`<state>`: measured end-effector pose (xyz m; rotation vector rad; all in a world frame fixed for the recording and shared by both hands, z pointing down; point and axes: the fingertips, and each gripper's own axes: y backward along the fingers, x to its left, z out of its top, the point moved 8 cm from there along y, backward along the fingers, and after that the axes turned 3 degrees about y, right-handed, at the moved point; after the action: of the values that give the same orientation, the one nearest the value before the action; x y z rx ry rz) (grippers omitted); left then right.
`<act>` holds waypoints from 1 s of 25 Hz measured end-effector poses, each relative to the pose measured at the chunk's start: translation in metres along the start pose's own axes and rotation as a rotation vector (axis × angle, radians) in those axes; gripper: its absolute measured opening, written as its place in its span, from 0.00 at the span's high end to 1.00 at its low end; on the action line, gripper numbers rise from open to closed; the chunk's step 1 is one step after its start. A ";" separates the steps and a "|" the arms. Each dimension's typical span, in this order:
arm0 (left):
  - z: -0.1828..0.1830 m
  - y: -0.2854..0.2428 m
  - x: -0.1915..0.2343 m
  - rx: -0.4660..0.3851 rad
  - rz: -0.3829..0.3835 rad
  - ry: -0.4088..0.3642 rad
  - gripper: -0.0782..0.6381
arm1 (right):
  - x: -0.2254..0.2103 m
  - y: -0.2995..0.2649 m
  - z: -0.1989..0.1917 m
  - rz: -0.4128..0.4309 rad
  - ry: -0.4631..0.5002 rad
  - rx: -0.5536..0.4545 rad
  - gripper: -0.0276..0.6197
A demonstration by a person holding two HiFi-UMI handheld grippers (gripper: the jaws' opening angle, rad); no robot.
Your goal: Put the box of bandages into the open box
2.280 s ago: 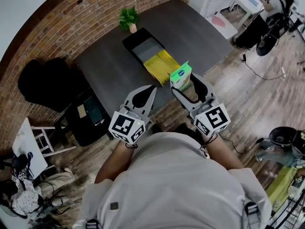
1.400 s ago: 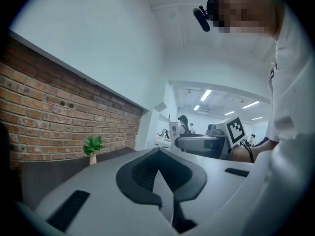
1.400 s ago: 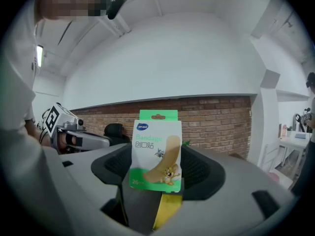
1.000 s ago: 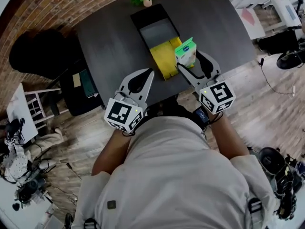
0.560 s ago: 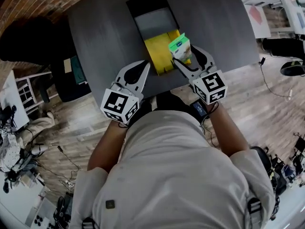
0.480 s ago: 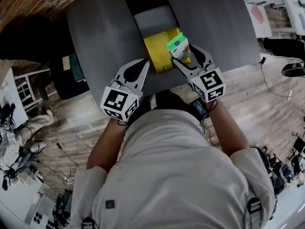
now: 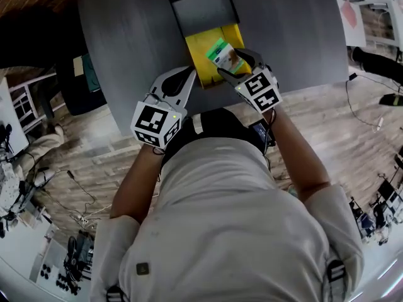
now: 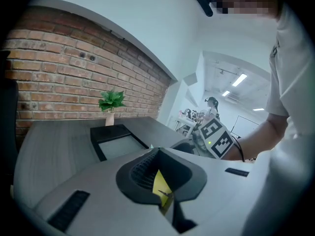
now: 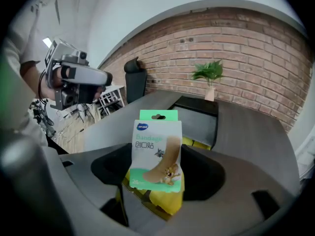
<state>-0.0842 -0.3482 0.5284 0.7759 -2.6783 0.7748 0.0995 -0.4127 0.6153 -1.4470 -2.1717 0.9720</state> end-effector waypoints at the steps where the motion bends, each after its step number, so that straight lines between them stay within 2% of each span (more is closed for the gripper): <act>1: -0.003 -0.002 0.001 0.008 0.001 0.006 0.87 | 0.000 -0.007 -0.003 0.013 0.001 0.022 0.49; 9: -0.031 -0.023 0.009 0.063 -0.006 0.072 0.87 | -0.004 -0.052 -0.036 0.074 0.016 0.176 0.49; 19: -0.050 -0.030 0.032 0.092 0.013 0.093 0.87 | -0.002 -0.094 -0.060 0.079 -0.021 0.323 0.49; 25: -0.058 -0.032 0.041 0.112 0.033 0.072 0.87 | -0.001 -0.104 -0.064 0.064 -0.029 0.355 0.49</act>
<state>-0.0953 -0.3559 0.6050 0.7166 -2.6088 0.9499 0.0710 -0.4169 0.7342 -1.3428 -1.8597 1.3293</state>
